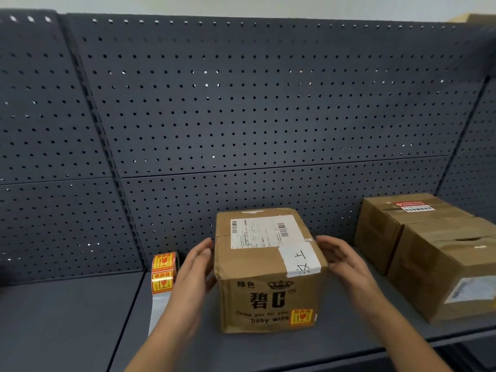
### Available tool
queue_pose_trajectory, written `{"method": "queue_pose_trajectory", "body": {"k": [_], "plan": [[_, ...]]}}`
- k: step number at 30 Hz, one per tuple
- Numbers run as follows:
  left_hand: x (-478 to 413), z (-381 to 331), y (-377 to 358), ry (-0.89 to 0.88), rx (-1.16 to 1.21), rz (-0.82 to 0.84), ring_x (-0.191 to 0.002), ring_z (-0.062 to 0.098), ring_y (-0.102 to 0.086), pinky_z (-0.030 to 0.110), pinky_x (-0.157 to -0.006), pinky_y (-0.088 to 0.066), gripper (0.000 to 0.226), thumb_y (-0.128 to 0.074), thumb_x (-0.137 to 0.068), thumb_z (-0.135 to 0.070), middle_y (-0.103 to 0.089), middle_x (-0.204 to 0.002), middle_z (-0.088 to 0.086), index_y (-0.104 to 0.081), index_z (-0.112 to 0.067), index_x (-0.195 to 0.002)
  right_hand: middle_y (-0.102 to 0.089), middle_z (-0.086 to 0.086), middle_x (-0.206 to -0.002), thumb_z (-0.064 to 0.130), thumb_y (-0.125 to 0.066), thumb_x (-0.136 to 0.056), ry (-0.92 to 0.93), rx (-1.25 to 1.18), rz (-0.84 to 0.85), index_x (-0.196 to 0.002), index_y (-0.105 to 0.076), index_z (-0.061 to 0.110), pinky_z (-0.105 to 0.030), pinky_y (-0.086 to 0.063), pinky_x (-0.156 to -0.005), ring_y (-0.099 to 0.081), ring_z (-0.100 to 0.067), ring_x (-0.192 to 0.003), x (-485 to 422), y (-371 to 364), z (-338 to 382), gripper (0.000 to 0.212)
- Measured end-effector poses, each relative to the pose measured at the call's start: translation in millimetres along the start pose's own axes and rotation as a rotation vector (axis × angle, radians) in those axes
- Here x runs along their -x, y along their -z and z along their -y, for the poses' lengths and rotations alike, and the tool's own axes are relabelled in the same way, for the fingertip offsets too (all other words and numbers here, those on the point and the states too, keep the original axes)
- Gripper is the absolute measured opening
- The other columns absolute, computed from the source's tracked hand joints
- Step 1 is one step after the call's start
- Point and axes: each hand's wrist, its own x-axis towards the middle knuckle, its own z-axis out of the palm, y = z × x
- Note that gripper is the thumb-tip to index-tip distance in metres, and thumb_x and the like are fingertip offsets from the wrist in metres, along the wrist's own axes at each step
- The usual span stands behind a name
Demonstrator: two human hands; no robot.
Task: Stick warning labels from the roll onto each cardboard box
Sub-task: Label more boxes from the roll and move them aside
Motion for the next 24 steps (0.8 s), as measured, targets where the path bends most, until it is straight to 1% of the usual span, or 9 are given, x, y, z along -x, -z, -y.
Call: {"method": "queue_pose_trajectory", "body": {"k": [4, 7, 9, 11, 16, 19, 21, 23, 24], "plan": [[-11, -19, -12, -0.035, -0.071, -0.018, -0.131, 0.011, -0.053, 0.043, -0.114, -0.043, 0.036, -0.05, -0.106, -0.045, -0.059, -0.139, -0.013, -0.055, -0.041, -0.141, -0.071, 0.005, -0.126, 0.021, -0.054, -0.105, 0.007, -0.011, -0.088, -0.128, -0.067, 0.021, -0.03, -0.052, -0.095, -0.066, -0.014, -0.119, -27, -13, 20, 0.027], [-22, -32, -24, -0.015, -0.103, 0.003, -0.12, 0.011, -0.056, 0.035, -0.094, -0.051, 0.044, -0.052, -0.106, -0.038, -0.059, -0.135, -0.009, -0.047, -0.031, -0.149, -0.069, 0.006, -0.126, 0.024, -0.054, -0.107, -0.039, 0.008, -0.14, -0.13, -0.065, 0.022, -0.028, -0.052, -0.096, -0.065, -0.013, -0.118, -47, -22, 32, 0.026], [-26, -37, -31, 0.01, -0.124, 0.013, -0.109, 0.013, -0.061, 0.033, -0.077, -0.053, 0.043, -0.052, -0.107, -0.035, -0.062, -0.123, -0.008, -0.044, -0.029, -0.148, -0.066, 0.007, -0.129, 0.025, -0.058, -0.105, -0.073, 0.035, -0.142, -0.134, -0.062, 0.022, -0.031, -0.051, -0.1, -0.062, -0.014, -0.121, -57, -26, 34, 0.029], [-31, -39, -35, 0.058, -0.09, 0.022, -0.102, 0.016, -0.065, 0.033, -0.071, -0.053, 0.043, -0.055, -0.106, -0.035, -0.066, -0.115, -0.006, -0.044, -0.029, -0.147, -0.064, 0.005, -0.132, 0.026, -0.06, -0.104, -0.125, 0.046, -0.148, -0.138, -0.059, 0.023, -0.034, -0.052, -0.101, -0.061, -0.016, -0.122, -63, -30, 34, 0.034], [-38, -32, -32, 0.146, -0.029, 0.075, -0.108, 0.026, -0.07, 0.042, -0.085, -0.058, 0.032, -0.051, -0.106, -0.037, -0.076, -0.115, 0.004, -0.057, -0.023, -0.134, -0.068, -0.001, -0.124, 0.027, -0.062, -0.102, -0.289, -0.036, -0.089, -0.146, -0.052, 0.02, -0.029, -0.055, -0.074, -0.07, -0.019, -0.106, -65, -37, 30, 0.046], [-35, -30, -31, 0.161, 0.019, 0.094, -0.104, 0.027, -0.073, 0.04, -0.078, -0.057, 0.024, -0.043, -0.108, -0.035, -0.08, -0.108, 0.004, -0.064, -0.031, -0.119, -0.071, -0.005, -0.121, 0.032, -0.066, -0.099, -0.355, -0.139, -0.088, -0.145, -0.052, 0.022, -0.032, -0.057, -0.073, -0.073, -0.022, -0.104, -62, -39, 27, 0.05], [-34, -28, -30, 0.164, 0.017, 0.104, -0.104, 0.026, -0.073, 0.039, -0.077, -0.056, 0.024, -0.043, -0.108, -0.035, -0.081, -0.107, 0.003, -0.065, -0.032, -0.118, -0.07, -0.008, -0.125, 0.04, -0.072, -0.093, -0.377, -0.192, -0.111, -0.143, -0.053, 0.025, -0.035, -0.058, -0.076, -0.073, -0.024, -0.106, -59, -40, 23, 0.056], [-35, -25, -29, 0.177, 0.038, 0.102, -0.107, 0.027, -0.073, 0.04, -0.082, -0.056, 0.025, -0.045, -0.108, -0.036, -0.081, -0.108, 0.003, -0.065, -0.03, -0.122, -0.072, -0.011, -0.127, 0.049, -0.078, -0.084, -0.395, -0.274, -0.103, -0.139, -0.058, 0.023, -0.041, -0.059, -0.082, -0.074, -0.028, -0.108, -57, -40, 18, 0.064], [-34, -24, -28, 0.188, 0.052, 0.096, -0.109, 0.028, -0.072, 0.042, -0.087, -0.056, 0.027, -0.047, -0.107, -0.039, -0.08, -0.11, 0.004, -0.065, -0.028, -0.124, -0.074, -0.013, -0.124, 0.049, -0.075, -0.086, -0.402, -0.311, -0.083, -0.136, -0.062, 0.02, -0.043, -0.059, -0.084, -0.074, -0.03, -0.108, -56, -41, 16, 0.06]]}}
